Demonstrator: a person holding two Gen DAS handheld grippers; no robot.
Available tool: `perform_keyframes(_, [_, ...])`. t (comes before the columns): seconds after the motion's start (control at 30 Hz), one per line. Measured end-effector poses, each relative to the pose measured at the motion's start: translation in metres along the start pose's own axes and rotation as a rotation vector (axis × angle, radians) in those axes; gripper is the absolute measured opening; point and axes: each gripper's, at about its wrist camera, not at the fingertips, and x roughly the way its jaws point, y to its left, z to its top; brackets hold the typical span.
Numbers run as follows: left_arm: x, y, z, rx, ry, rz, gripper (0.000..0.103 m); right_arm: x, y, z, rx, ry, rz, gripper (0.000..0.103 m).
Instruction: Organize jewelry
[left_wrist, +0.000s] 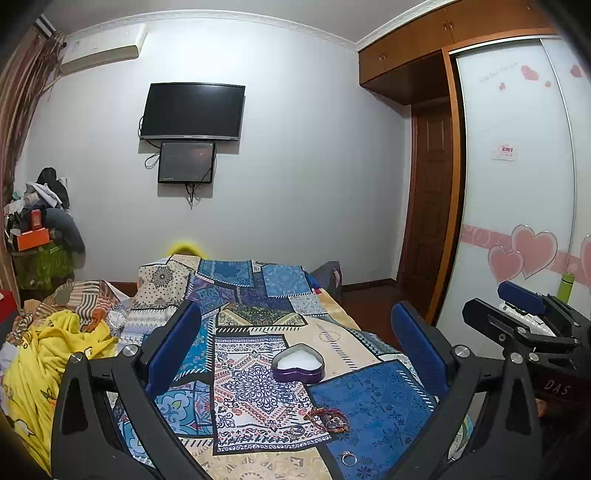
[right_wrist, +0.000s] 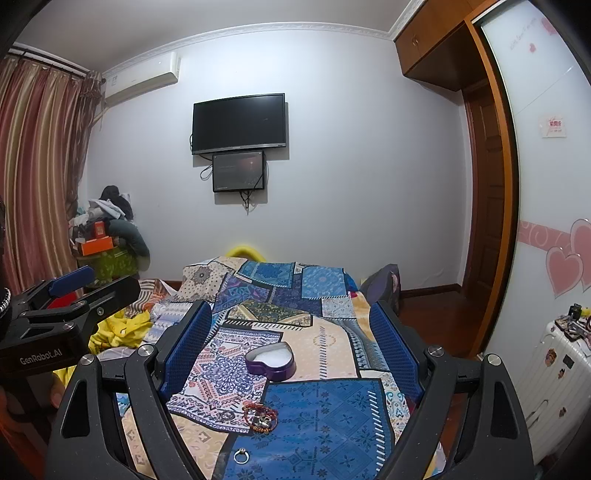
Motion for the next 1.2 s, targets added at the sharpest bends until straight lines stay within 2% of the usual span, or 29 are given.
perform_keyframes(0.9, [0.007, 0.008, -0.004, -0.028, 0.023, 0.003, 0.103, 0.008, 0.001, -0.005, 0.000, 0.049, 0.011, 0.085])
perform_keyframes(1.2, [0.014, 0.009, -0.009, -0.021, 0.060, -0.010, 0.103, 0.023, 0.002, -0.013, -0.001, 0.120, 0.032, 0.085])
